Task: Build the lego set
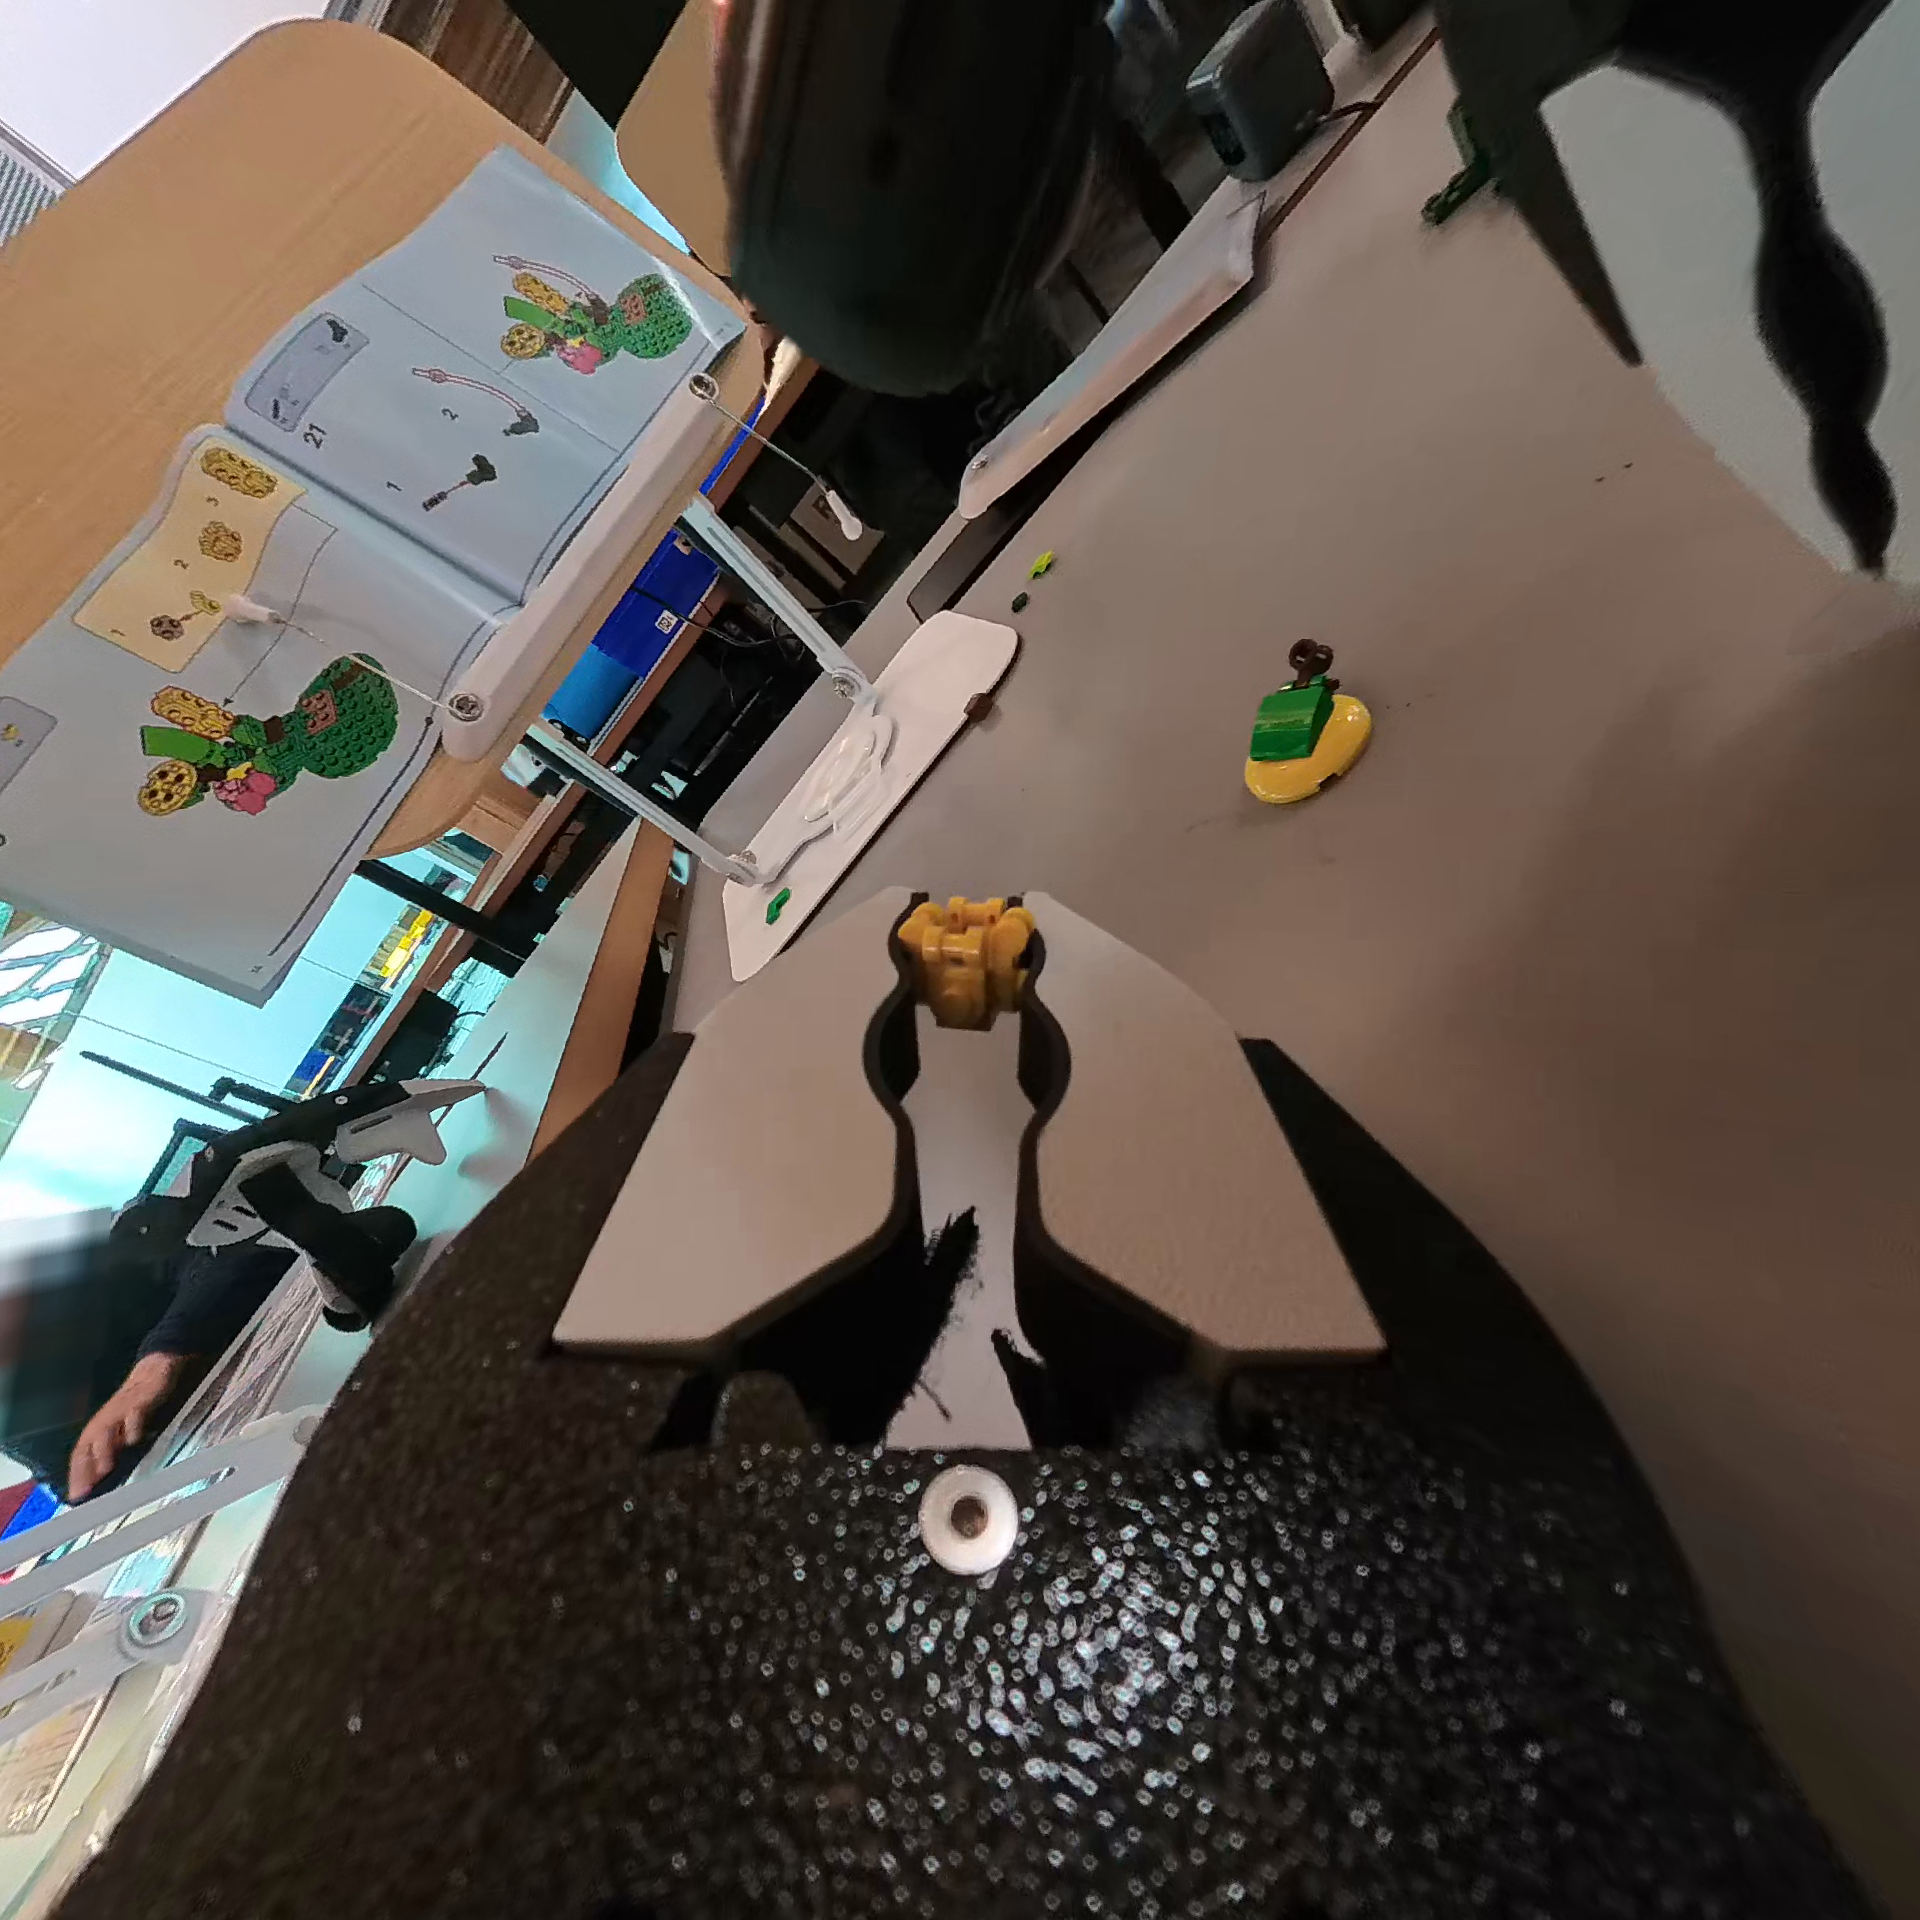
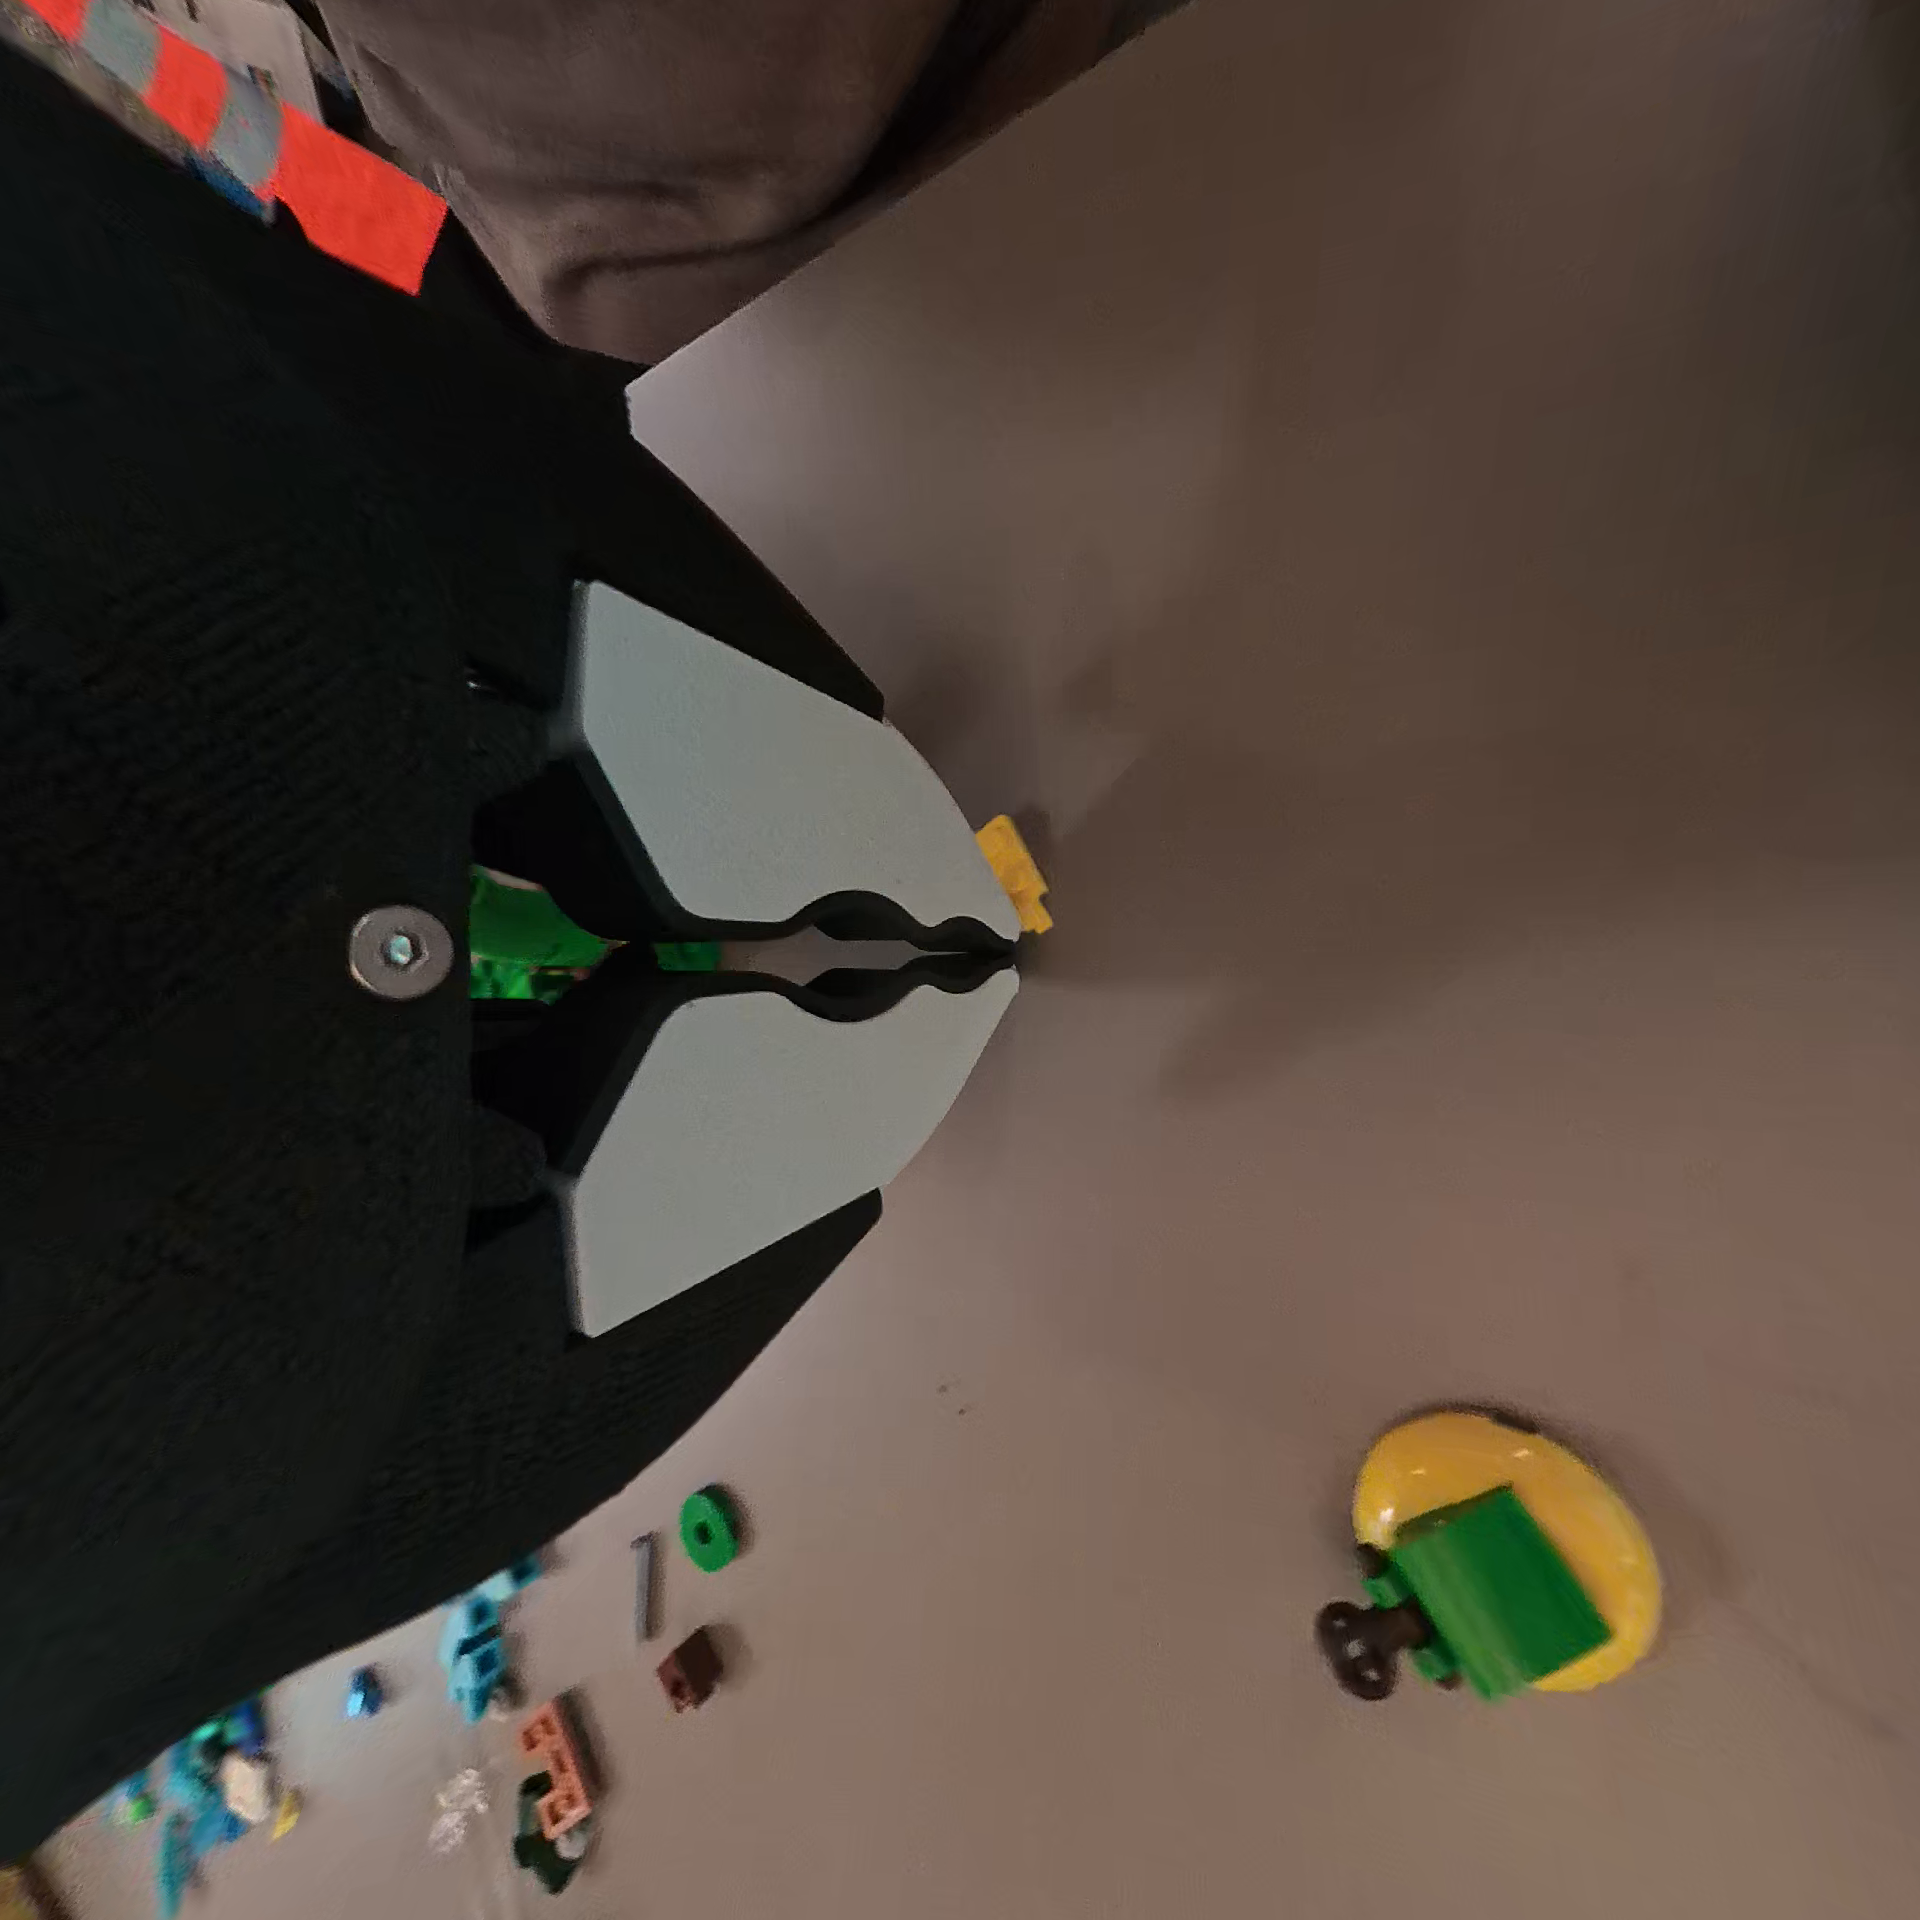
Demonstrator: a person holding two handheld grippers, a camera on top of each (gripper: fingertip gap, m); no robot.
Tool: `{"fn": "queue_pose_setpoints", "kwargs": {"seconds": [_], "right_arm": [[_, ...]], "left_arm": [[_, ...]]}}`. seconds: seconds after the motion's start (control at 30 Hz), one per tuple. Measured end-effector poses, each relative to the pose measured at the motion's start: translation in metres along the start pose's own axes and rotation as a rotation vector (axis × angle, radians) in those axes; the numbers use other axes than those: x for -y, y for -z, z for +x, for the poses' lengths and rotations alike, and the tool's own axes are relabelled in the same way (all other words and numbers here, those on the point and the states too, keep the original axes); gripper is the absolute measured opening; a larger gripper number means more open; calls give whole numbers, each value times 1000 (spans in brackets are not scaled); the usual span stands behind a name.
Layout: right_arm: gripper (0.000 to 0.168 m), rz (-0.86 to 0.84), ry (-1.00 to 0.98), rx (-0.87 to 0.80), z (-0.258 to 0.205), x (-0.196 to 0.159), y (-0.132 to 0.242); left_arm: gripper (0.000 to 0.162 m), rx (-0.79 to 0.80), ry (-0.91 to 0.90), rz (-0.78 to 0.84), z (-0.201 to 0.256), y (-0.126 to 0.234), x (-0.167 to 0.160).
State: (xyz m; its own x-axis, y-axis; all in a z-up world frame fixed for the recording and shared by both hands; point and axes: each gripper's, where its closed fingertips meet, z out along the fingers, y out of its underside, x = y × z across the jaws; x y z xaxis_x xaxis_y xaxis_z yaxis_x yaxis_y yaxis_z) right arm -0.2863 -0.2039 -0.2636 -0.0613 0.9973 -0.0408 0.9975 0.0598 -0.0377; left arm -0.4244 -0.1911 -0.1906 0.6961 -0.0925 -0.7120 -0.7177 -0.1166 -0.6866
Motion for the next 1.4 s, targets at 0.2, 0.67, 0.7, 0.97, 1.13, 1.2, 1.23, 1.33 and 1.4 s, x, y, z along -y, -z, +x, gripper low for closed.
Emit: {"fn": "queue_pose_setpoints", "kwargs": {"seconds": [0.2, 0.67, 0.7, 0.97, 1.13, 1.2, 1.23, 1.33, 1.4], "right_arm": [[0, 121, 58, 10, -14, 13, 2], [24, 220, 216, 34, -32, 7, 3], [24, 210, 227, 49, -34, 6, 2], [6, 209, 248, 26, -36, 6, -1], [6, 455, 118, -232, -13, 30, 27], [5, 647, 75, -307, -12, 47, 53], [5, 721, 92, -373, -12, 53, 65], [5, 828, 273, -672, -15, 61, 95], [5, 762, 453, -936, -13, 59, 106]], "left_arm": [[14, -3, -24, -7, 2, -1, 0], [14, -9, -24, 3, 3, 0, 1], [14, -10, -28, 4, 4, 0, 2], [14, -33, -30, 26, 9, -1, 7], [14, -27, -75, 58, 15, -1, 15], [14, 26, -117, 111, 12, 1, 24], [14, 42, -146, 148, 12, 4, 30], [14, 37, -168, 208, 18, 8, 44], [14, 10, -151, 219, 24, 8, 48]]}}
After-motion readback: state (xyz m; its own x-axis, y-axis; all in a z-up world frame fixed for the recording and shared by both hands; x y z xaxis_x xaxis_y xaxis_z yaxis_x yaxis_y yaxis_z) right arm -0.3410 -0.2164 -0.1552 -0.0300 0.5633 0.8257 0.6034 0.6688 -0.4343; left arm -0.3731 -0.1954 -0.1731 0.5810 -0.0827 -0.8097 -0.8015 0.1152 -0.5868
